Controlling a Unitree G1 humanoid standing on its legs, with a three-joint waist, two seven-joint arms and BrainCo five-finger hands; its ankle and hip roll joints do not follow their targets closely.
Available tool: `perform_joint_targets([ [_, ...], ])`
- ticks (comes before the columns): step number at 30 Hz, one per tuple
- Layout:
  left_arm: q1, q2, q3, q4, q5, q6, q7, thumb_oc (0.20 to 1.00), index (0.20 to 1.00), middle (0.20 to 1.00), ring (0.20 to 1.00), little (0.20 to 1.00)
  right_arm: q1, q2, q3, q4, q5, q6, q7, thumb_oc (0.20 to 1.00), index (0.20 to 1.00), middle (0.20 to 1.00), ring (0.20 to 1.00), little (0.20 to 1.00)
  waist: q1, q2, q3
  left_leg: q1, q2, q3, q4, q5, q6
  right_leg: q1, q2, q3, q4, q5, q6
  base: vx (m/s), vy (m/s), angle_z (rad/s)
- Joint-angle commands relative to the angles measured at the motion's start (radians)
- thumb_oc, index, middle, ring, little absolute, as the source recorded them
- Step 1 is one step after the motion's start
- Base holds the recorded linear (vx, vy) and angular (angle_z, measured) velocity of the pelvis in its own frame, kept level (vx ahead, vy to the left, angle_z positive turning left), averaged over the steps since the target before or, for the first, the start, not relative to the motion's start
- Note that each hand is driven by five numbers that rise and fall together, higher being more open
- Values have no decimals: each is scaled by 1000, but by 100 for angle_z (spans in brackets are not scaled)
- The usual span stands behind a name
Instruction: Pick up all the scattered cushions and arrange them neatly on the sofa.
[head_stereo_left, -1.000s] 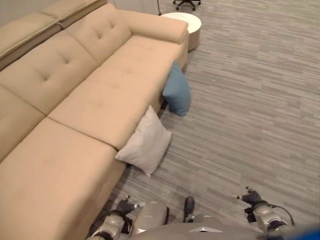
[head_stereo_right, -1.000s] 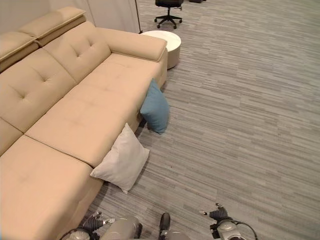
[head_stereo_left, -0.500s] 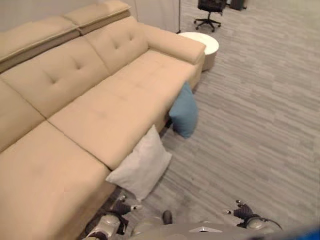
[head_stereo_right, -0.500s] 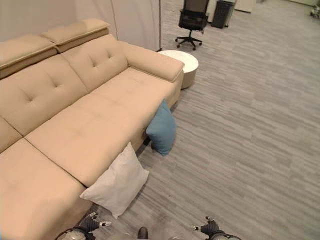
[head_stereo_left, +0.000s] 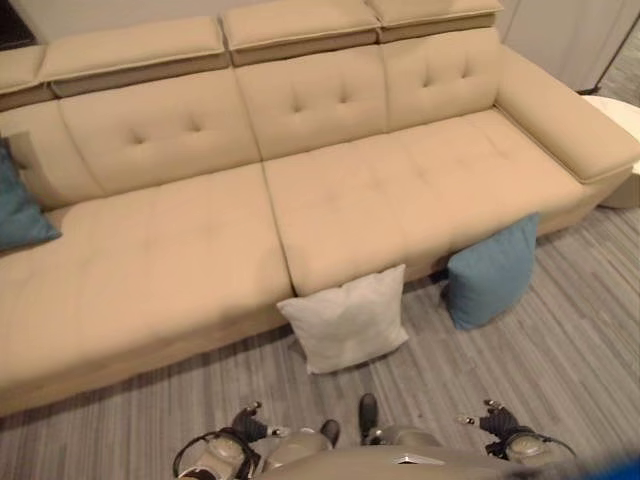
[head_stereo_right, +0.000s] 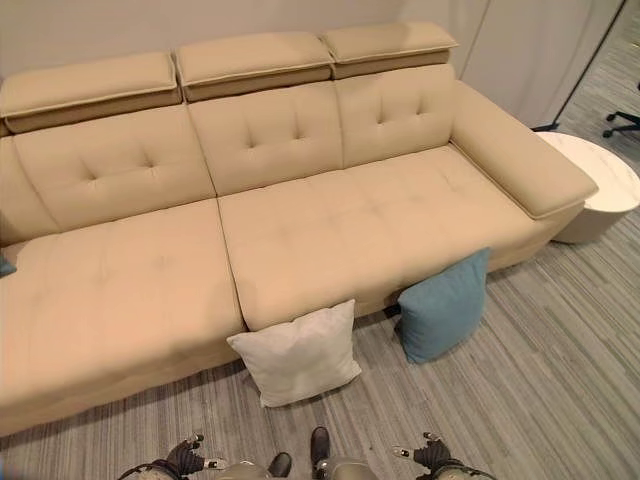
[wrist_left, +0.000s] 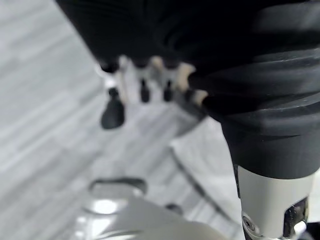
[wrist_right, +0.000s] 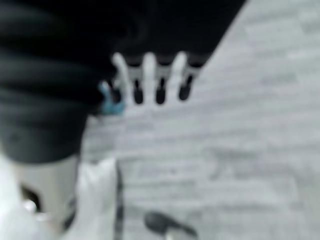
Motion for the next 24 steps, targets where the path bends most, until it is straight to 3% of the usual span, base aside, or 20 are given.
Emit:
perform_joint_targets([
  [1,-46,-21,35,9,3,-18,16,1000,1000,1000,1000,1000,24,-39,-13,-15,5,-19,-12,1000,1000,1000,1000,1000,-39,33,7,-47,12,143,-18,5,-15,68,-88,36,-23,-32,160,-11,-66,99],
  [3,-40,-23,33,8,28,-14,9,1000,1000,1000,1000,1000,31,-30,-45,-7,37,-19,0,1000,1000,1000,1000,1000,-70,41,-7,-30,69,360,-74,11,4,87,-100,-43,-39,-44,159,37,-29,121],
  [5,-28,-19,45,18,29,-12,4,1000,1000,1000,1000,1000,30,-24,-46,13,33,-21,2,1000,1000,1000,1000,1000,-64,41,-26,-2,47,322,-103,10,8,101,-98,-50,-27,-51,160,147,42,83],
  [13,-12,-9,65,14,11,-8,-7,1000,1000,1000,1000,1000,27,-17,-39,31,6,-15,10,1000,1000,1000,1000,1000,-33,44,-42,44,40,291,-160,18,29,100,-102,-70,62,-77,175,79,94,-9],
  [14,-15,-3,73,14,4,-8,-8,1000,1000,1000,1000,1000,18,-11,-32,35,-5,-14,12,1000,1000,1000,1000,1000,-27,50,-33,49,43,285,-167,22,39,60,-102,-74,146,-76,188,2,155,-12],
  [15,-22,14,82,21,0,-7,-4,1000,1000,1000,1000,1000,8,-8,-34,33,-7,-11,14,1000,1000,1000,1000,1000,-33,60,-9,63,43,248,-176,36,49,-17,-97,-51,307,-40,229,2,155,-11],
  [17,-21,17,81,23,5,-9,-3,1000,1000,1000,1000,1000,9,-7,-34,35,-8,-13,15,1000,1000,1000,1000,1000,-40,62,-5,74,36,229,-181,36,51,-29,-85,-27,318,-44,226,61,70,8],
  [22,-21,21,86,31,4,-13,-4,1000,1000,1000,1000,1000,10,-13,-35,45,-10,-9,15,1000,1000,1000,1000,1000,-48,69,-4,99,28,182,-191,29,48,-36,-86,39,202,-62,203,112,-27,30],
  [23,-23,24,88,37,9,-16,0,1000,1000,1000,1000,1000,7,-16,-34,45,-11,-5,17,1000,1000,1000,1000,1000,-52,66,3,109,18,146,-178,17,43,-57,-105,86,154,-25,210,177,-134,52],
  [24,-17,24,93,46,15,-16,3,1000,1000,1000,1000,1000,10,-17,-24,49,-27,-4,18,1000,1000,1000,1000,1000,-43,54,-4,115,12,146,-174,2,38,-16,-136,62,91,-15,209,177,-134,68],
])
